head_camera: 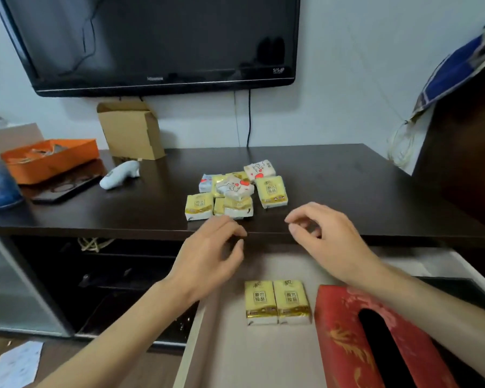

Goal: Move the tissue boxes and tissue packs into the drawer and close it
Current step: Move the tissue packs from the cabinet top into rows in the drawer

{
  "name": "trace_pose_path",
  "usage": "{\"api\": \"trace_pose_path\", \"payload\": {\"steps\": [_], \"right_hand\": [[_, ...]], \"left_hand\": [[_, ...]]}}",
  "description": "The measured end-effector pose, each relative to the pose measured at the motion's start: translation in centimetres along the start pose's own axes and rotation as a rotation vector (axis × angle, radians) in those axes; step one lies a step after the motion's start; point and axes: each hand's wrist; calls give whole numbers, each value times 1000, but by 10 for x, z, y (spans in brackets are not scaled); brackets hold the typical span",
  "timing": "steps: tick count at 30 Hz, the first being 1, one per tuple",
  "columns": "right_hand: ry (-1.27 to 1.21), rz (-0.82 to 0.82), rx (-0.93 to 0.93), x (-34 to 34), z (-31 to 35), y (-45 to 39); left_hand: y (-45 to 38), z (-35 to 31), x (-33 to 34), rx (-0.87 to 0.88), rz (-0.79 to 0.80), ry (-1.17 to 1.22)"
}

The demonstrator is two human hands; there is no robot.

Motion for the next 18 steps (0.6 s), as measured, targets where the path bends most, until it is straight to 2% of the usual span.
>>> {"api": "trace_pose_path", "payload": {"steps": [2,5,7,12,18], "right_hand": [[88,-23,-39,-7,-3,-36],[293,111,17,-6,-11,-84],[357,236,50,-3,-17,-104],[424,383,79,-2,-27,-122],[446,298,31,-14,-25,-113]], "left_hand": [[-15,8,-11,-35,-35,-36],[-41,14,-15,-64,158,-166],[-51,14,-13,-41,221,-233],[-64,7,-19,23,131,-288],[-53,-12,-11,86,81,-173]]}}
Point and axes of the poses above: each hand's wrist, its own y-axis away from the middle knuckle, its own x-axis out of the palm, z = x × y, and after that the axes turned 6 degrees about z, right-handed
